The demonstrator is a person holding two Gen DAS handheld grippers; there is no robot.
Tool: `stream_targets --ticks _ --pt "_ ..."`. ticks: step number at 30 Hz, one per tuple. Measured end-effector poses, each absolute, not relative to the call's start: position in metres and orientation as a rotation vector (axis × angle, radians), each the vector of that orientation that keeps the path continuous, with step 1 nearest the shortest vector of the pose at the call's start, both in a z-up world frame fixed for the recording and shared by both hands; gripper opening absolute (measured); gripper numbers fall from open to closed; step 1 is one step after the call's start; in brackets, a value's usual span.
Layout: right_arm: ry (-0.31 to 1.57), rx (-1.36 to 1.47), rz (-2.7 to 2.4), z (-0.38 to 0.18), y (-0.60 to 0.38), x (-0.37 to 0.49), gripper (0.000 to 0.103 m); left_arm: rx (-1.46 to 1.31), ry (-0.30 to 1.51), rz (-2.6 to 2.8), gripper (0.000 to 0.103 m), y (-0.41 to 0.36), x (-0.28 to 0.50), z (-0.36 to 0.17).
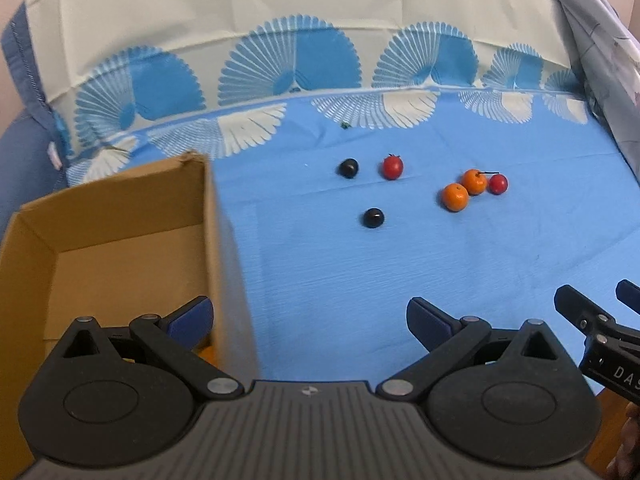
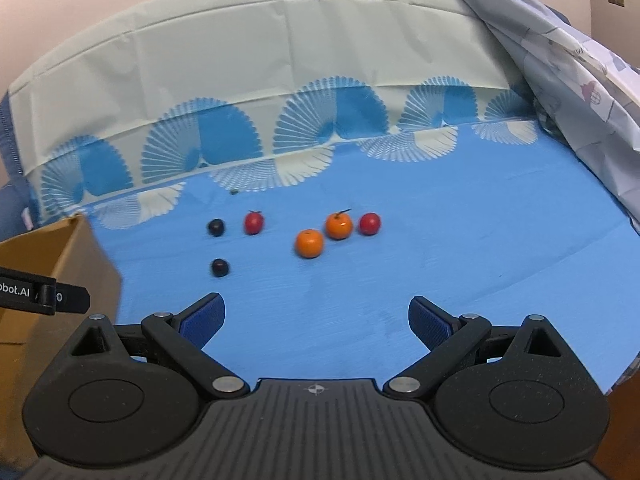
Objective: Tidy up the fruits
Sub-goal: 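Grasp a dark plum with the left tool while the right tool grasps a red tomato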
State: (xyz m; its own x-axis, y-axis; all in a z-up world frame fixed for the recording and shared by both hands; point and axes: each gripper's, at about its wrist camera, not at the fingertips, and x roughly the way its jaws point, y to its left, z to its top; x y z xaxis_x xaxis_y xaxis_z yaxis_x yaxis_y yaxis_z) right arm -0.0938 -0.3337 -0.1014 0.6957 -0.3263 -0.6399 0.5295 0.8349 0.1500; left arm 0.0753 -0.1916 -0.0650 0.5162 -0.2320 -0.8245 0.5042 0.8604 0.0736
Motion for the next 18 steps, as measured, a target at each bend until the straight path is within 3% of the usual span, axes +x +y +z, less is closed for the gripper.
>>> stream_targets --ticks 18 --pt "0.651 0.324 -0.538 -0.179 -0.440 0.002 0.098 0.355 1.025 -0.542 0.103 -0.293 0.172 -0.160"
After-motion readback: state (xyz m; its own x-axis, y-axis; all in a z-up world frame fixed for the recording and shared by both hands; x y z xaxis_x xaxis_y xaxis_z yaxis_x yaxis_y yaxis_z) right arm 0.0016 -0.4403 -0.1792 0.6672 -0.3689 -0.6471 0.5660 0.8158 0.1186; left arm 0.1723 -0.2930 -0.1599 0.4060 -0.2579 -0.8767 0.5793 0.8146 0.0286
